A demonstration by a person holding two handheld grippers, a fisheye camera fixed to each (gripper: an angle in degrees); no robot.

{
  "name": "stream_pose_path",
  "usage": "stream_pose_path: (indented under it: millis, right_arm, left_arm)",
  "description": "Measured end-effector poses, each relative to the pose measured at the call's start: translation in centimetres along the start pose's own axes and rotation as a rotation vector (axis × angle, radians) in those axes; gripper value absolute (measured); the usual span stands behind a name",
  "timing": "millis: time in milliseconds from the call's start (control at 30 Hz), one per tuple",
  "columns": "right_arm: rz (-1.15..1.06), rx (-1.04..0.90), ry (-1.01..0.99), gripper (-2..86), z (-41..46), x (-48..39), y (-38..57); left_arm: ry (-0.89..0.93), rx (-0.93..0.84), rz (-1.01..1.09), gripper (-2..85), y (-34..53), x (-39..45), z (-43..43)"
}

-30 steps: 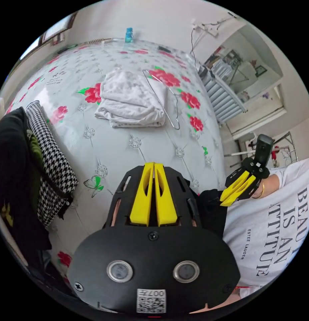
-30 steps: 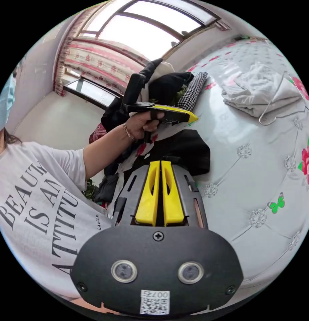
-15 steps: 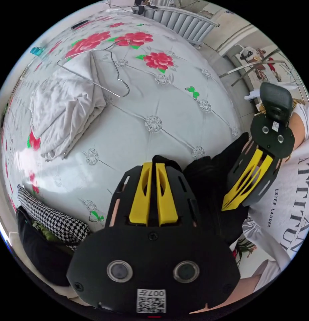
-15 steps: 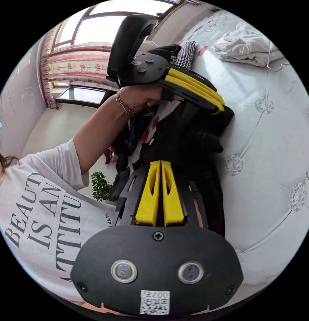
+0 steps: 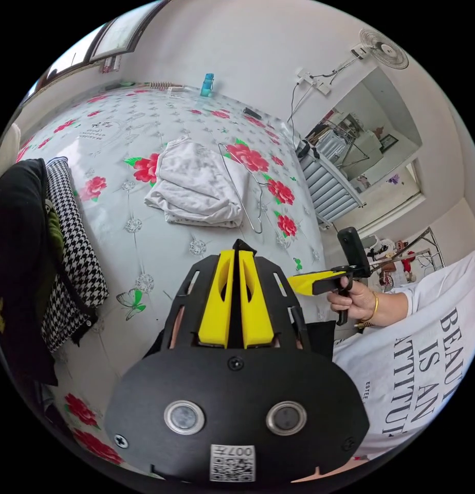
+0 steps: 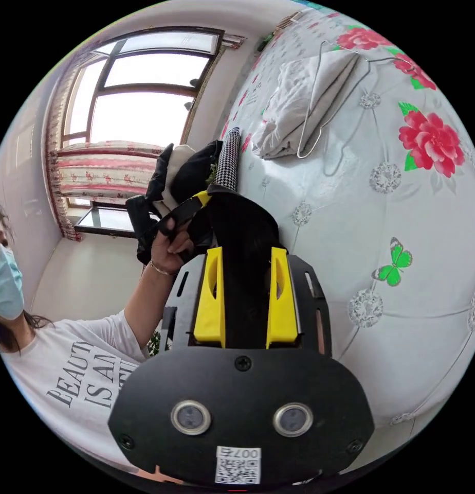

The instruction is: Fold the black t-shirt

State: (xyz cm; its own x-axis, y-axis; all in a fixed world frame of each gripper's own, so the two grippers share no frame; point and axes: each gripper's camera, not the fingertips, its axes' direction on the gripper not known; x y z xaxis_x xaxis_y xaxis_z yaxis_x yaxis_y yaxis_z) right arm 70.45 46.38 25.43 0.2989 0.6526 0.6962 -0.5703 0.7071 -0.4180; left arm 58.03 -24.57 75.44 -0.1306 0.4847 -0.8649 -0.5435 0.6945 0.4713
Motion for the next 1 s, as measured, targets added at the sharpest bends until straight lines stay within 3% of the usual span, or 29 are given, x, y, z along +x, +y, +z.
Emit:
stream_pose_path:
  millis: [233, 333, 467, 533, 667, 733, 833, 867, 1000]
  right_arm:
    - [0.058, -0.069, 0.164, 4.1, 3.6, 0.3, -0.1]
    - [-0.111, 0.061, 0.204, 2.8, 1.0, -2.5, 1.3]
    - [-0.33, -0.013, 0.344, 2.7, -0.9, -4.4, 3.3]
    - [-0.233, -0.064, 0.369, 2.9, -0.7, -2.8, 3.5]
    - [0.03, 0.01, 0.167, 3.5, -1.1, 0.0, 4.8]
    - [0.079, 0.043, 0.111, 3.3, -0.5, 0.1, 5.8]
    - [0.124, 0.037, 0.084, 2.3, 1.6, -0.3, 6.2]
    - [0.112, 0.023, 0.117, 1.9, 2.4, -0.9, 6.1]
    - [-0.051, 0.007, 0.232, 0.8, 3.6, -5.0, 5.7]
  left_arm:
    - [-0.038, -0.023, -0.037, 2.9, 0.9, -0.1, 1.2]
    - [-0.05, -0.044, -0.058, 6.9, 1.3, -0.5, 1.3]
    - [-0.081, -0.09, -0.001, 9.3, 1.5, -0.1, 1.3]
    - [-0.062, -0.142, 0.018, 10.5, 1.2, 0.1, 2.4]
    - [-0.028, -0.249, 0.067, 12.9, -0.3, 1.2, 5.7]
    - [-0.035, -0.3, 0.1, 11.8, -0.9, 2.1, 7.4]
    - [-0.201, -0.308, 0.178, 4.4, -1.3, 4.3, 8.3]
    - [-0.278, -0.314, 0.21, 1.6, -1.3, 5.2, 8.4]
    - [-0.304, -0.315, 0.241, -0.6, -1.1, 6.2, 7.3]
